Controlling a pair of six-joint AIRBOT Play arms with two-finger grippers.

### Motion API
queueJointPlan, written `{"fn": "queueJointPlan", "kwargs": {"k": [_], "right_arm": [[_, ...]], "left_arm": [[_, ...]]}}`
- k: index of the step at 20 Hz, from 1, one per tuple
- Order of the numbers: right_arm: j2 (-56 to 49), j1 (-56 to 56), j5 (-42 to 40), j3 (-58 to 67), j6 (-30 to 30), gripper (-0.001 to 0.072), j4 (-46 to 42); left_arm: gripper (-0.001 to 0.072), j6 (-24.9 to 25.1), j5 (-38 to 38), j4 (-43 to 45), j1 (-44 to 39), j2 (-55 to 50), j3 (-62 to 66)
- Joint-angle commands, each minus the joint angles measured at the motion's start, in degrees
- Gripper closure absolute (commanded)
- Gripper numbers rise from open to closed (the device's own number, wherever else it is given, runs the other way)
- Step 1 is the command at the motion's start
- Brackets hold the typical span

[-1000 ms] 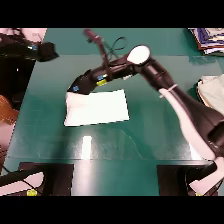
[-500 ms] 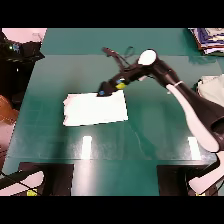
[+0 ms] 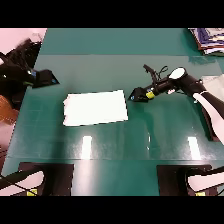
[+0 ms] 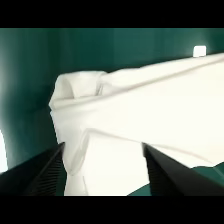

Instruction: Fold the shirts.

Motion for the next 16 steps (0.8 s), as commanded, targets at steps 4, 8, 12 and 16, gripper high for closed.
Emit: {"fn": "queueJointPlan", "kwargs": {"k": [4,8,12,16], "right_arm": [[-4.3,0.7,0.0,1.3,0.4,0.0199,2.9],[-4.2,-0.1,1.4,3.9,0.4,0.02,2.8],[-4.2,-0.9,3.2,5.4,0.4,0.0201,2.9],[-4.1,-0.9,4.9,5.3,0.4,0.0203,2.6]], "left_arm": [[0.0098,2.8,6.1,-2.8,0.0,-0.6,-12.9],[0.0099,6.6,6.6,-8.7,0.0,-5.4,-14.6],[0.01,6.7,7.0,-9.5,0.0,-8.7,-14.6],[0.0642,6.8,8.0,-9.6,0.0,-9.0,-14.6]]}}
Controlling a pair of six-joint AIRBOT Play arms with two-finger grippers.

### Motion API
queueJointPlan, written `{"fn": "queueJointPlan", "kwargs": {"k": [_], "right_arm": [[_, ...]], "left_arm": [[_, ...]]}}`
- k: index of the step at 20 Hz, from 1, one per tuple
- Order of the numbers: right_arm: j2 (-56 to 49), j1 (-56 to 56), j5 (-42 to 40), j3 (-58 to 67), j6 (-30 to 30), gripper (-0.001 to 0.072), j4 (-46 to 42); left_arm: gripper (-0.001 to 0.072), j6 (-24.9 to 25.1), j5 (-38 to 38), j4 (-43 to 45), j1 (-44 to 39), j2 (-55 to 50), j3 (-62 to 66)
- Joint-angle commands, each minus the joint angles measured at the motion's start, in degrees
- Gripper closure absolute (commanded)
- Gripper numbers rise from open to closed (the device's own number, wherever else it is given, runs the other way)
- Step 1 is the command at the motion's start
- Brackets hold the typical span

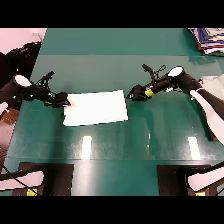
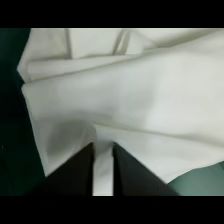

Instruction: Fold the shirts.

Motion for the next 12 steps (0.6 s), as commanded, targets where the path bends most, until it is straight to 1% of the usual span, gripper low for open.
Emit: {"fn": "queueJointPlan", "kwargs": {"k": [1,3,5,6,8,9,10,11,12], "right_arm": [[0.0,-0.3,2.2,0.3,0.0,0.0206,-0.5],[0.0,-1.0,5.1,0.3,0.0,0.0248,-1.2],[0.5,-1.6,7.9,0.1,0.5,0.0262,-5.5],[1.4,-1.7,7.9,-1.0,1.0,0.0262,-7.7],[4.5,-1.8,5.8,-4.5,1.1,0.0262,-11.1],[6.3,-2.2,3.8,-6.8,1.1,0.0262,-11.1],[8.2,-2.7,1.7,-9.1,1.1,0.0262,-10.8],[10.2,-3.3,-0.6,-11.3,1.1,0.0262,-10.7],[11.9,-3.6,-2.5,-13.3,1.2,0.0262,-10.5]], "left_arm": [[0.0683,1.1,0.5,-0.4,0.0,-0.6,0.0],[0.0685,3.9,-3.0,0.2,0.0,1.0,0.3],[0.0686,7.3,-7.9,3.2,0.0,5.2,0.1],[0.0686,8.5,-10.1,5.2,0.0,7.7,-0.3],[0.0686,9.3,-15.8,9.5,0.0,12.4,-1.7],[0.0684,9.3,-18.4,10.8,0.0,13.9,-2.5],[0.0683,9.0,-20.3,11.2,0.0,15.0,-3.4],[0.068,7.7,-21.8,11.1,0.0,15.5,-4.2],[0.039,6.4,-23.1,11.1,0.0,15.5,-4.9]]}}
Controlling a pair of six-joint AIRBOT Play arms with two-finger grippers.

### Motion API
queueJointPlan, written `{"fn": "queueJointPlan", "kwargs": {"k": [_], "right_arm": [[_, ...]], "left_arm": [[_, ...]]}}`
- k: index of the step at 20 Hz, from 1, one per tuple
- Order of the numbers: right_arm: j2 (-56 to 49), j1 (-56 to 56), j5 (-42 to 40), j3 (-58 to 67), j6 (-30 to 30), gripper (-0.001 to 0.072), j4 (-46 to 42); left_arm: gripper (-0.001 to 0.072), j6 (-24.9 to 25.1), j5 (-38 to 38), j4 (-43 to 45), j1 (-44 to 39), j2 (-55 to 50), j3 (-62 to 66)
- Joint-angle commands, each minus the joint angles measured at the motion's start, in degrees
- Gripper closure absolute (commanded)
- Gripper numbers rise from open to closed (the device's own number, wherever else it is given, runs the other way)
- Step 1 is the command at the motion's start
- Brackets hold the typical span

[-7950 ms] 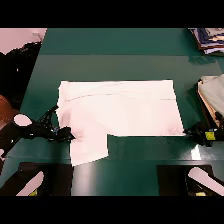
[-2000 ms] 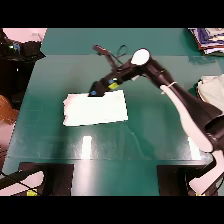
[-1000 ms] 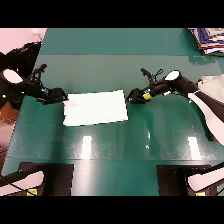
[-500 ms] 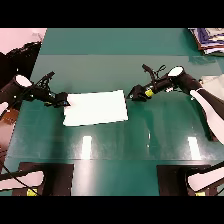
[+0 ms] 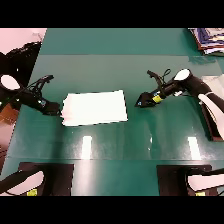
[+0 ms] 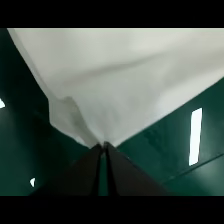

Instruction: Fold the shirts.

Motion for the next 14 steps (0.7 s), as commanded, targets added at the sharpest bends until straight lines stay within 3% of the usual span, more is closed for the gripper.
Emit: {"fn": "queueJointPlan", "kwargs": {"k": [1,2,4,5,6,8,9,10,11,14], "right_arm": [[5.9,-1.7,-6.4,-6.8,0.2,0.0262,-1.2],[7.3,-2.1,-7.4,-8.1,0.2,0.0262,-1.2],[9.0,-2.5,-8.5,-9.7,0.2,0.0259,-1.2],[9.0,-2.4,-8.5,-9.7,0.2,0.0213,-1.0],[8.8,-2.4,-9.0,-9.7,0.2,0.009,0.2],[6.5,-2.4,-9.6,-8.3,0.2,0.0079,3.9],[4.5,-2.4,-9.3,-7.1,0.2,0.0081,5.6],[2.3,-2.4,-9.2,-6.0,0.2,0.0082,7.6],[-0.2,-2.4,-9.1,-4.9,0.1,0.0089,10.3],[-6.8,-0.4,-8.3,-1.4,0.1,0.0091,13.8]], "left_arm": [[-0.0009,-2.1,-6.4,2.4,0.0,2.6,-2.6],[0.0051,-3.0,-5.4,2.4,0.0,2.6,-2.9],[0.0066,-3.2,-2.4,1.9,0.0,2.6,-1.9],[0.0067,-3.6,-0.7,0.2,0.0,2.6,-0.7],[0.0068,-3.6,0.9,-3.0,0.0,2.6,0.6],[0.0069,-3.3,3.5,-9.4,0.0,2.6,1.8],[0.0241,-3.3,4.8,-12.0,0.0,2.6,1.9],[0.0531,-2.4,5.4,-13.0,0.0,2.6,1.9],[0.0675,-0.3,5.5,-13.6,0.0,2.6,1.9],[0.0674,0.1,5.7,-13.8,0.0,2.6,1.9]]}}
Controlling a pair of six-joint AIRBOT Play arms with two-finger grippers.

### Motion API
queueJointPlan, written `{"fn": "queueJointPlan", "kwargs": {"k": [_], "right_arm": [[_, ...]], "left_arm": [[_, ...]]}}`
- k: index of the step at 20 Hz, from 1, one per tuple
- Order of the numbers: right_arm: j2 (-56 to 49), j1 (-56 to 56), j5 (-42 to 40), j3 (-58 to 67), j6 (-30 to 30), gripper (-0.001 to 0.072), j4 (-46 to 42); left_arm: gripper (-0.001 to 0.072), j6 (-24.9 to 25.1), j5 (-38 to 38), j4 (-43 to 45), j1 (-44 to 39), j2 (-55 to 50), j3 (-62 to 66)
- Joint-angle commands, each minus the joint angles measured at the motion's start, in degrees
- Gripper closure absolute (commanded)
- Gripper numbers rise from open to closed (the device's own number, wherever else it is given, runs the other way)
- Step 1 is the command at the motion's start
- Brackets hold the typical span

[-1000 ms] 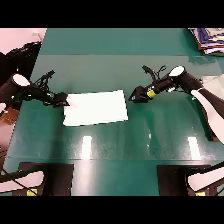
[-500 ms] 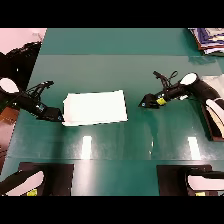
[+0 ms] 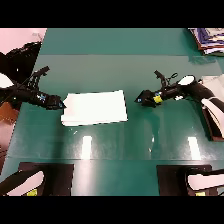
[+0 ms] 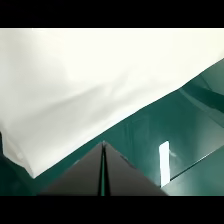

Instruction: Fold the shirts.

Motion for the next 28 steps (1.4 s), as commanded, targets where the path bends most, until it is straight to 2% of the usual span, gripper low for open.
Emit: {"fn": "queueJointPlan", "kwargs": {"k": [1,6,7,10,12,14,17,19,24,28], "right_arm": [[-7.2,3.4,0.7,4.2,0.0,0.0091,4.7],[-15.4,14.3,1.3,13.8,0.1,0.0092,4.8],[-16.8,16.0,1.8,15.8,0.1,0.0115,4.7],[-19.2,19.3,1.9,21.0,-0.4,0.0364,4.6],[-19.3,19.5,1.9,23.7,-2.4,0.0629,4.4],[-19.3,18.1,3.6,26.9,-2.6,0.0693,4.1],[-17.8,12.8,6.6,31.7,-1.7,0.0693,4.0],[-14.9,6.5,6.2,33.3,-0.6,0.0693,3.9],[-5.5,-13.5,6.2,36.1,2.6,0.0693,-7.8],[-1.2,-29.8,5.6,36.3,2.5,0.0693,-9.1]], "left_arm": [[0.0674,1.3,1.4,-2.6,0.0,0.0,0.3],[0.0673,1.3,1.8,-2.7,0.0,0.0,0.3],[0.0674,1.3,1.8,-2.7,0.0,0.0,0.3],[0.0674,1.2,1.7,-2.9,0.0,0.0,0.3],[0.0683,1.3,1.8,-4.1,0.0,0.0,0.3],[0.0684,1.2,1.8,-6.4,0.0,0.0,0.3],[0.0684,1.2,2.6,-10.5,-0.7,0.0,0.3],[0.0684,1.2,3.7,-10.4,-4.2,0.0,0.3],[0.0684,-0.9,13.9,-11.8,-17.3,0.0,0.3],[0.0684,-0.9,20.5,-13.1,-24.1,0.0,0.3]]}}
